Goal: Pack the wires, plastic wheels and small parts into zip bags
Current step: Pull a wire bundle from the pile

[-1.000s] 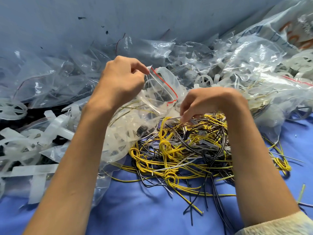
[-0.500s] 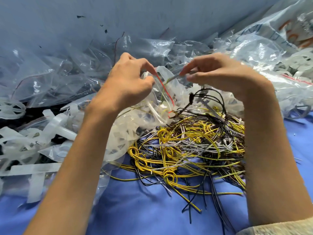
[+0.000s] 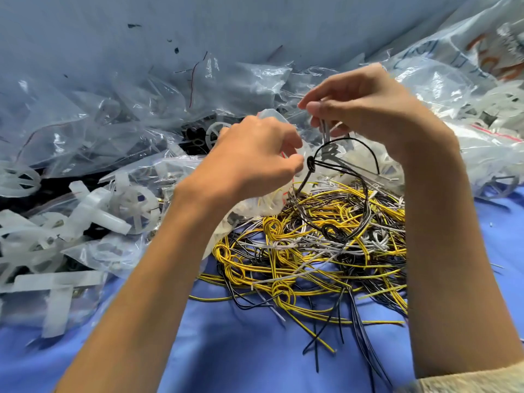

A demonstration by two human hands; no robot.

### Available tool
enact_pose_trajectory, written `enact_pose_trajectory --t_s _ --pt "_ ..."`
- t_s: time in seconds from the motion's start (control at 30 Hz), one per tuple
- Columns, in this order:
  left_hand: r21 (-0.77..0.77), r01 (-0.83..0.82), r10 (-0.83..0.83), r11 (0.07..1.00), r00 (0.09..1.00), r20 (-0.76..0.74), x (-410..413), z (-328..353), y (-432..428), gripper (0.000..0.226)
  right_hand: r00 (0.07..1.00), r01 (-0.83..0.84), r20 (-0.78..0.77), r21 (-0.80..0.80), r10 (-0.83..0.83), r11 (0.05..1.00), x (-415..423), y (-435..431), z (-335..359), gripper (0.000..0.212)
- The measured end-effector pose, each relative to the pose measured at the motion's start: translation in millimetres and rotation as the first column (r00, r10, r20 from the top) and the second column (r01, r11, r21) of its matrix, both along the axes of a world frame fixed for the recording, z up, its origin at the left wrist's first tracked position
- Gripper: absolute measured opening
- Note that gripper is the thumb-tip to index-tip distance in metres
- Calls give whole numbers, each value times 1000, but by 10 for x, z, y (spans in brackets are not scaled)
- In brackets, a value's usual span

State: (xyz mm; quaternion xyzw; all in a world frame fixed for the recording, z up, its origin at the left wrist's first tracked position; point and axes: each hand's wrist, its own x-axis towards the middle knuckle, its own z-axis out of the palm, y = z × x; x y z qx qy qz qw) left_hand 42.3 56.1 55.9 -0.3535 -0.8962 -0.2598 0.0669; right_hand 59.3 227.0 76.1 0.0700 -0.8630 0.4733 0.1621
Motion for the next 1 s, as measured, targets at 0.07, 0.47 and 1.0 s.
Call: enact_pose_trajectory --t_s 0.07,0.47,1.0 --pt "-17 24 -24 1000 1000 5 11 -12 17 24 1000 -9 -22 -29 8 1000 -1 -12 11 9" --pt "-26 23 -22 999 999 32 6 -57 72 29 988 155 4 -36 -155 987 -131 6 -60 11" --pt "243 -156 142 957 987 74 -137 -36 -40 24 960 -232 230 347 157 909 -21 -121 -8 59"
